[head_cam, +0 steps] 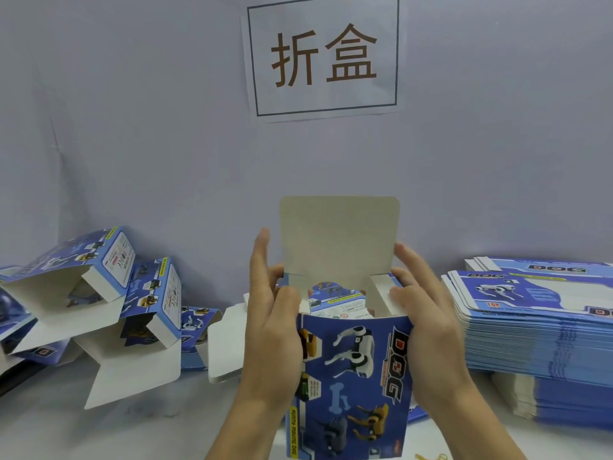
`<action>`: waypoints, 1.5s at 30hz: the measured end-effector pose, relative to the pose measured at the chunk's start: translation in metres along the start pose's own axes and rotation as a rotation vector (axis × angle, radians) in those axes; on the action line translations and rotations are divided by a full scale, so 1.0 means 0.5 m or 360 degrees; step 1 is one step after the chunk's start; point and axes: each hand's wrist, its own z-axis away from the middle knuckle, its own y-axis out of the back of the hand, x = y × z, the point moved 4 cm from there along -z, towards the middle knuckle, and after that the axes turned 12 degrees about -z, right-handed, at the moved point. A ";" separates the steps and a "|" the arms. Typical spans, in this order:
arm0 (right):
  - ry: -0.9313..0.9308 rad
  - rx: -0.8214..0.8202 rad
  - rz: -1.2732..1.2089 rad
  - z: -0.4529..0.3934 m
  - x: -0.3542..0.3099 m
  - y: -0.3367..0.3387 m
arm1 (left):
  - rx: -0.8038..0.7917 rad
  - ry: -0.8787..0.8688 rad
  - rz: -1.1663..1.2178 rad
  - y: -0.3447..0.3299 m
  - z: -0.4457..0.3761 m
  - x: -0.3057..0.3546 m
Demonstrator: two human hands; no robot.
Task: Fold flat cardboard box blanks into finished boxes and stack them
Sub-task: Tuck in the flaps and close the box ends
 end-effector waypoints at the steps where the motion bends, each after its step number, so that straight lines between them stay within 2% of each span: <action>1: 0.0046 -0.0011 -0.0001 -0.002 -0.001 -0.002 | -0.0040 -0.0009 0.0007 -0.003 0.002 0.005; 4: 0.0161 0.0174 0.0035 -0.001 -0.009 -0.001 | -0.0251 -0.0008 0.0094 -0.003 0.008 0.009; 8: 0.0245 0.0277 0.0116 -0.003 -0.024 0.011 | -0.0621 -0.0233 -0.0216 -0.011 0.020 0.017; 10: 0.0181 0.0243 -0.0044 0.001 -0.021 0.017 | -0.0525 -0.0282 -0.0266 -0.011 0.017 0.019; 13: -0.0037 -0.0014 -0.0392 0.005 -0.014 -0.002 | -0.0302 -0.0289 -0.0270 -0.010 0.004 0.021; 15: -0.0156 -0.0151 -0.0392 0.006 -0.008 -0.015 | -0.0221 -0.0259 -0.0280 -0.005 -0.001 0.024; 20: -0.0148 -0.0143 -0.0314 -0.001 0.000 0.001 | -0.0192 -0.0322 -0.0160 0.008 -0.007 0.009; 26: -0.0023 -0.0116 -0.0111 0.002 0.000 0.016 | -0.0358 -0.0300 -0.0104 0.010 0.003 0.025; 30: -0.0111 -0.0186 -0.0117 0.006 -0.005 0.012 | -0.0237 -0.0309 -0.0253 0.015 0.002 0.030; 33: -0.0170 -0.0268 -0.0148 0.007 -0.010 0.012 | -0.0268 -0.0244 -0.0198 0.019 -0.002 0.028; 37: -0.0097 -0.0217 -0.0043 0.000 -0.019 0.018 | -0.0319 -0.0128 -0.0152 0.029 -0.007 0.021; 42: -0.0077 -0.0174 0.0052 0.000 -0.016 0.019 | -0.0288 -0.0163 -0.0293 0.033 -0.010 0.010; 43: -0.0083 -0.0157 0.0035 0.000 -0.014 0.021 | -0.0330 -0.0151 -0.0303 0.035 -0.010 0.006; 45: -0.0126 -0.0038 -0.0036 -0.002 -0.017 0.031 | -0.0573 -0.0004 -0.0365 0.037 -0.010 -0.005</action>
